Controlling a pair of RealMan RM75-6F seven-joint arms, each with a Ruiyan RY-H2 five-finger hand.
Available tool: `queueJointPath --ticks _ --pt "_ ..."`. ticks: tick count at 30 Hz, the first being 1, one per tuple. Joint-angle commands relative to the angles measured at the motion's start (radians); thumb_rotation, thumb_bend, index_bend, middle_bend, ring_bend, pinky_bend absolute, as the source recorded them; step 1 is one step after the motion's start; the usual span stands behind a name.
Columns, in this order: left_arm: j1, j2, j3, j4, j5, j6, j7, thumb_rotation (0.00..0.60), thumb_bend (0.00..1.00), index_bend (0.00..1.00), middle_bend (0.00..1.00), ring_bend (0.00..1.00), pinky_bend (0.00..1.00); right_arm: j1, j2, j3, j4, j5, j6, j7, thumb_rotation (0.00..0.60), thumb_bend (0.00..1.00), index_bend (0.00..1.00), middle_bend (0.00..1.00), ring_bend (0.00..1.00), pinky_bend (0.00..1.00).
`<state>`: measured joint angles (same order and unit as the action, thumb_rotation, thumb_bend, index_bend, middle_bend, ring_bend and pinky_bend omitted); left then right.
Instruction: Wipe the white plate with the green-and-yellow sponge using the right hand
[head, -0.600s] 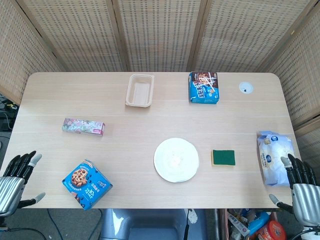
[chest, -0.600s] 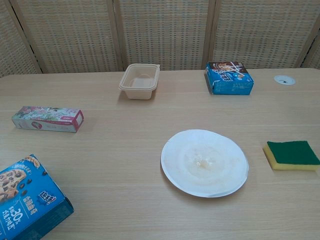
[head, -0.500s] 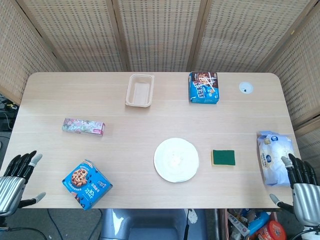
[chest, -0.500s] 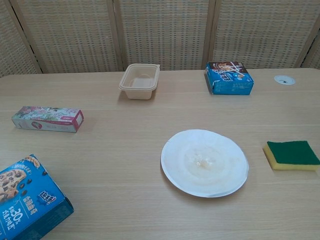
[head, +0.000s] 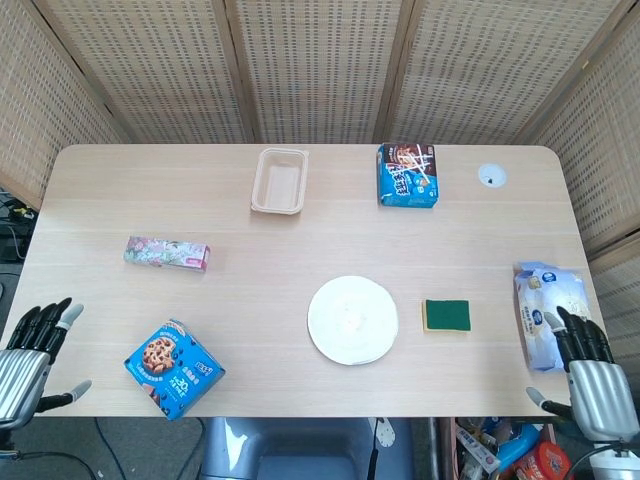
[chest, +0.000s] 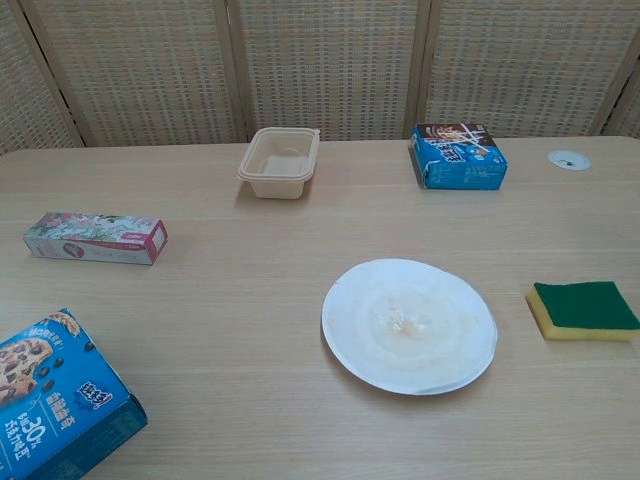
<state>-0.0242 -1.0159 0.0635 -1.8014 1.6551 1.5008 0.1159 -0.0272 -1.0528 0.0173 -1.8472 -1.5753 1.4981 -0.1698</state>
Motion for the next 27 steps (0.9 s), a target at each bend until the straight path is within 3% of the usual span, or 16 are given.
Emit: queueJointPath --ticks 1,4,8,16,20,27 --pt "-0.008 -0.007 -0.009 -0.004 -0.022 -0.015 0.014 0.600 0.00 0.00 0.00 0.00 0.00 0.117 -0.038 0.026 0.044 0.039 -0.174 -0.030 0.600 0.00 0.00 0.00 0.00 0.00" --pt "-0.012 -0.009 -0.016 -0.011 -0.039 -0.024 0.025 0.600 0.00 0.00 0.00 0.00 0.00 0.187 -0.081 0.059 0.079 0.079 -0.263 -0.059 0.600 0.00 0.01 0.00 0.00 0.00" --pt "-0.024 -0.025 -0.034 -0.016 -0.087 -0.050 0.062 0.600 0.00 0.00 0.00 0.00 0.00 0.315 -0.215 0.118 0.221 0.145 -0.400 -0.086 0.600 0.00 0.07 0.00 0.00 0.00" --pt "-0.047 -0.046 -0.058 -0.016 -0.161 -0.096 0.093 0.600 0.00 0.00 0.00 0.00 0.00 0.397 -0.347 0.135 0.391 0.219 -0.494 -0.103 0.600 0.01 0.18 0.09 0.00 0.03" --pt "-0.065 -0.062 -0.070 -0.007 -0.194 -0.124 0.108 0.600 0.00 0.00 0.00 0.00 0.00 0.438 -0.404 0.142 0.474 0.277 -0.549 -0.133 0.600 0.02 0.19 0.12 0.00 0.06" --pt "-0.076 -0.062 -0.077 -0.007 -0.220 -0.140 0.106 0.600 0.00 0.00 0.00 0.00 0.00 0.468 -0.444 0.140 0.528 0.308 -0.563 -0.169 0.600 0.03 0.20 0.16 0.01 0.12"
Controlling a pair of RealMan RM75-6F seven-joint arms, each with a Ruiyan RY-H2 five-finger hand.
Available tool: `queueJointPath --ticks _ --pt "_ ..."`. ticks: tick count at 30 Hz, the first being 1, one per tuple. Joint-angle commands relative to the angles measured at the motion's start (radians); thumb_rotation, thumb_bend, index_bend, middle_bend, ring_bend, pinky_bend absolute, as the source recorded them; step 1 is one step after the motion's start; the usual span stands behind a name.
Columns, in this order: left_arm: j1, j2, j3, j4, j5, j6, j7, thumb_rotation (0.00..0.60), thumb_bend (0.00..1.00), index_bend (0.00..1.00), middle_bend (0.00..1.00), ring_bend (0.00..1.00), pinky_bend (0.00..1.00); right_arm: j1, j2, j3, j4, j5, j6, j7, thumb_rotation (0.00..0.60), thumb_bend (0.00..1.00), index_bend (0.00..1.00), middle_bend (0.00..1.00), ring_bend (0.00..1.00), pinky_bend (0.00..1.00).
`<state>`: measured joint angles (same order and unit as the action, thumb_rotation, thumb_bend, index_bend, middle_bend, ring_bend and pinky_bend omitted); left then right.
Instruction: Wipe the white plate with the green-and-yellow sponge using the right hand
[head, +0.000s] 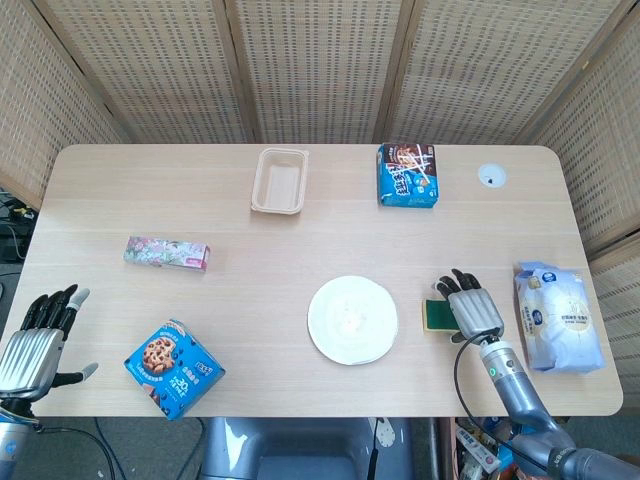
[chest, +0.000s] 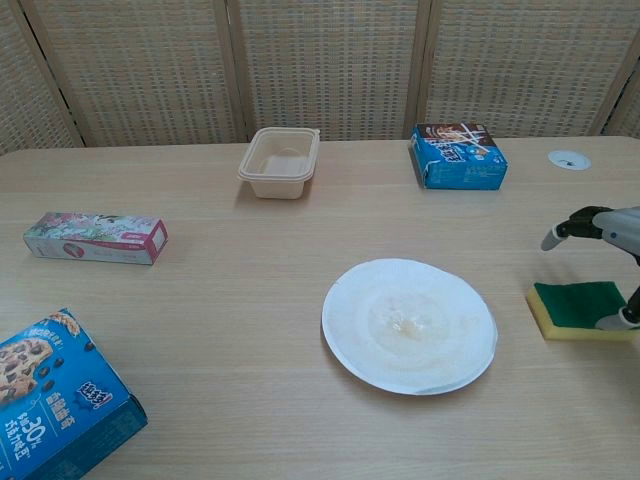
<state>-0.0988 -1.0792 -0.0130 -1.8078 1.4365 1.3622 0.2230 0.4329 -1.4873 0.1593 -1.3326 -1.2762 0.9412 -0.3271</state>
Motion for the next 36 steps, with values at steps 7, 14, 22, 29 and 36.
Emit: queueJointPath --ticks 7,14,22,29,36 --pt "-0.011 0.005 -0.002 -0.002 -0.016 -0.016 -0.003 0.600 0.00 0.00 0.00 0.00 0.00 0.025 -0.032 -0.013 0.055 0.062 -0.036 -0.055 0.600 0.03 0.20 0.17 0.03 0.14" --pt "-0.021 0.001 -0.003 -0.002 -0.035 -0.030 0.006 0.600 0.00 0.00 0.00 0.00 0.00 0.028 -0.044 -0.030 0.087 0.093 -0.040 -0.059 0.600 0.03 0.20 0.23 0.11 0.24" --pt "-0.023 -0.003 -0.002 -0.003 -0.040 -0.025 0.011 0.600 0.00 0.00 0.00 0.00 0.00 0.036 -0.087 -0.038 0.161 0.082 -0.024 -0.030 0.600 0.06 0.27 0.32 0.25 0.43" --pt "-0.022 -0.010 0.000 -0.004 -0.041 -0.018 0.019 0.600 0.00 0.00 0.00 0.00 0.00 0.038 -0.116 -0.044 0.212 0.042 0.012 0.021 0.600 0.21 0.47 0.48 0.39 0.59" --pt "-0.025 -0.010 0.001 -0.005 -0.047 -0.020 0.020 0.600 0.00 0.00 0.00 0.00 0.00 0.044 -0.115 -0.054 0.220 -0.035 0.076 0.062 0.600 0.23 0.49 0.51 0.40 0.60"
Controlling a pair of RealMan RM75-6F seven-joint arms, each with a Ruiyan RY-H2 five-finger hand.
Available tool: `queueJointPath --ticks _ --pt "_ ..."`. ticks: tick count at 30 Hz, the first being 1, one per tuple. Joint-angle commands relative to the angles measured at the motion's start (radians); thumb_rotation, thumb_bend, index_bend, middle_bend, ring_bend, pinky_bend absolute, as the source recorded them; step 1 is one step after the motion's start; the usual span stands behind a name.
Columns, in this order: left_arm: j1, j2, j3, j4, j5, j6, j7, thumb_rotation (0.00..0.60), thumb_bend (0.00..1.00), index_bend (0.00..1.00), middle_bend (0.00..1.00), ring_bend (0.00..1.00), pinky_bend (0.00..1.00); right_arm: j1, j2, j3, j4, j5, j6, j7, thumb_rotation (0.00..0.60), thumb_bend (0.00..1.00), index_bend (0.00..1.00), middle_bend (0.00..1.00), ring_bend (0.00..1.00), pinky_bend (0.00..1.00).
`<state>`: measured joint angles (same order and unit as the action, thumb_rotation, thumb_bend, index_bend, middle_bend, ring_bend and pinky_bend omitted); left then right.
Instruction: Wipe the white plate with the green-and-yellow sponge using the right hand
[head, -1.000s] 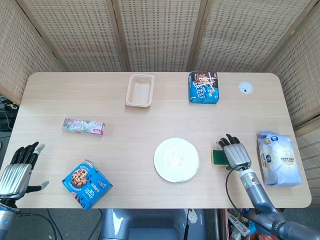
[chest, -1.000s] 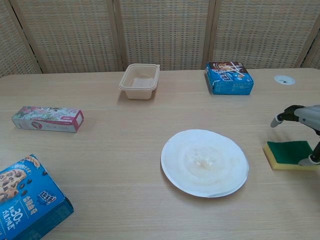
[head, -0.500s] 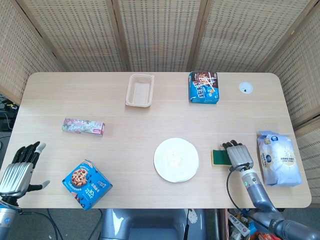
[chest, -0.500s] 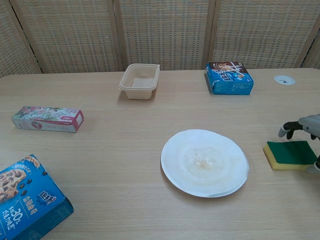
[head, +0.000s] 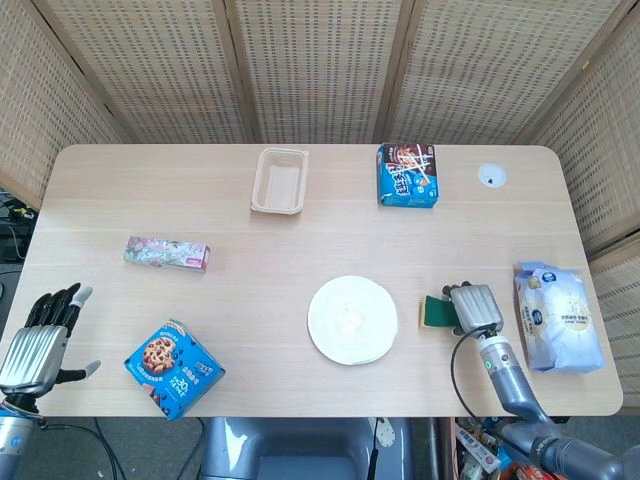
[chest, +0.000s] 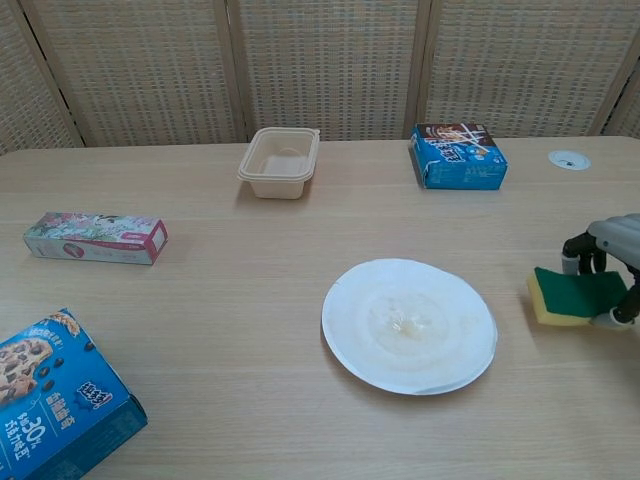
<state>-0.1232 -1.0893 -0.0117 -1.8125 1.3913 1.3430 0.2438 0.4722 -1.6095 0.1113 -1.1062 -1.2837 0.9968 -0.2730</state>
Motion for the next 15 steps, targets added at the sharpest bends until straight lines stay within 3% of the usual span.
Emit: queueJointPath --ticks 1,5,9,15 --pt "-0.001 0.001 -0.002 0.001 -0.005 -0.002 -0.002 0.600 0.00 0.00 0.00 0.00 0.00 0.013 0.021 -0.007 -0.023 -0.053 0.036 -0.002 0.600 0.24 0.49 0.51 0.40 0.60" --pt "-0.008 0.001 -0.006 0.001 -0.020 -0.013 -0.003 0.600 0.00 0.00 0.00 0.00 0.00 0.063 0.080 -0.003 -0.100 -0.143 0.077 -0.089 0.600 0.28 0.50 0.51 0.40 0.60" --pt "-0.015 0.003 -0.012 -0.001 -0.029 -0.021 -0.005 0.600 0.00 0.00 0.00 0.00 0.00 0.144 0.143 0.009 -0.208 -0.216 0.053 -0.280 0.600 0.34 0.50 0.51 0.40 0.60" --pt "-0.029 0.007 -0.021 0.005 -0.057 -0.044 -0.016 0.600 0.00 0.00 0.00 0.00 0.00 0.277 0.150 0.051 -0.329 -0.176 -0.109 -0.569 0.600 0.44 0.50 0.51 0.40 0.60"
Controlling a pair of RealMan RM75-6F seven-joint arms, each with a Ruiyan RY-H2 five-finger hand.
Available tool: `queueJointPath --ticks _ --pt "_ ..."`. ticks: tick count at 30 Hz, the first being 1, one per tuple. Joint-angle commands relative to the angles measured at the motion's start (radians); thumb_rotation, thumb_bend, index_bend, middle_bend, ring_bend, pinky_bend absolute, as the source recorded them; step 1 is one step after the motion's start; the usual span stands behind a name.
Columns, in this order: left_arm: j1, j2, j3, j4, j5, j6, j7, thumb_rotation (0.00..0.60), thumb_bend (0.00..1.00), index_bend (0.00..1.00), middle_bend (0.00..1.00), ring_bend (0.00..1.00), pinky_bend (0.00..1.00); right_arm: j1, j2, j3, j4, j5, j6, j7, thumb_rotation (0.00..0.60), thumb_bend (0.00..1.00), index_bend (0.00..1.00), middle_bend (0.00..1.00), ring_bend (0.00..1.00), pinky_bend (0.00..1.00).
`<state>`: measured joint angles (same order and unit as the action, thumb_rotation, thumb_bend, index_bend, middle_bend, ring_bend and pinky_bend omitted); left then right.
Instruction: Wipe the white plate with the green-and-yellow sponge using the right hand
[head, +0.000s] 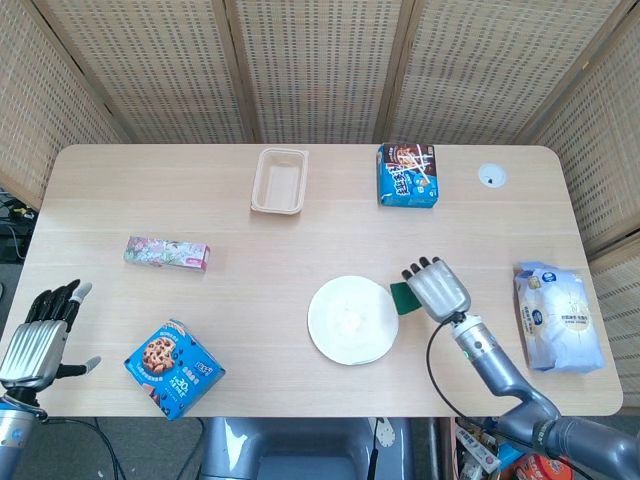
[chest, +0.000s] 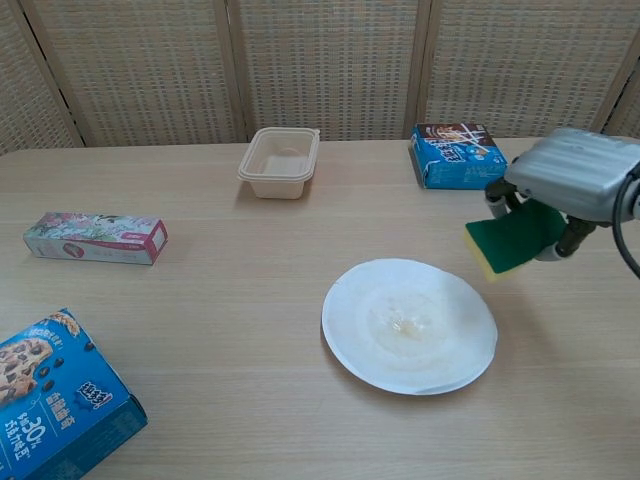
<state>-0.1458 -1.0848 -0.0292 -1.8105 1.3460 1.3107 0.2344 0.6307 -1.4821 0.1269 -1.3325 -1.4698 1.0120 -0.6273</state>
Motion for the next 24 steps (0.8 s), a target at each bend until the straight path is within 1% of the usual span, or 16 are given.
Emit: queueJointPath --ticks 1,5,9,12,19,24 --pt "-0.008 0.004 -0.006 0.003 -0.016 -0.014 -0.011 0.600 0.00 0.00 0.00 0.00 0.00 0.132 0.017 0.040 -0.105 0.021 -0.141 -0.243 0.600 0.45 0.50 0.51 0.40 0.60" --pt "-0.012 0.013 -0.016 0.008 -0.036 -0.019 -0.032 0.600 0.00 0.00 0.00 0.00 0.00 0.202 -0.029 0.048 -0.095 0.047 -0.198 -0.396 0.600 0.45 0.50 0.51 0.40 0.58" --pt "-0.017 0.019 -0.019 0.016 -0.053 -0.034 -0.050 0.600 0.00 0.00 0.00 0.00 0.00 0.241 -0.083 0.021 -0.085 0.085 -0.239 -0.541 0.600 0.47 0.50 0.51 0.40 0.56" --pt "-0.019 0.024 -0.017 0.019 -0.057 -0.041 -0.061 0.600 0.00 0.00 0.00 0.00 0.00 0.256 -0.111 -0.001 -0.088 0.127 -0.258 -0.620 0.600 0.48 0.50 0.51 0.40 0.56" --pt "-0.020 0.034 -0.014 0.013 -0.057 -0.043 -0.082 0.600 0.00 0.00 0.00 0.00 0.00 0.291 -0.158 -0.020 -0.097 0.210 -0.263 -0.718 0.600 0.49 0.50 0.51 0.40 0.56" --pt "-0.020 0.042 -0.012 0.016 -0.046 -0.041 -0.103 0.600 0.00 0.00 0.00 0.00 0.00 0.333 -0.173 -0.028 -0.076 0.262 -0.281 -0.775 0.600 0.49 0.50 0.51 0.41 0.56"
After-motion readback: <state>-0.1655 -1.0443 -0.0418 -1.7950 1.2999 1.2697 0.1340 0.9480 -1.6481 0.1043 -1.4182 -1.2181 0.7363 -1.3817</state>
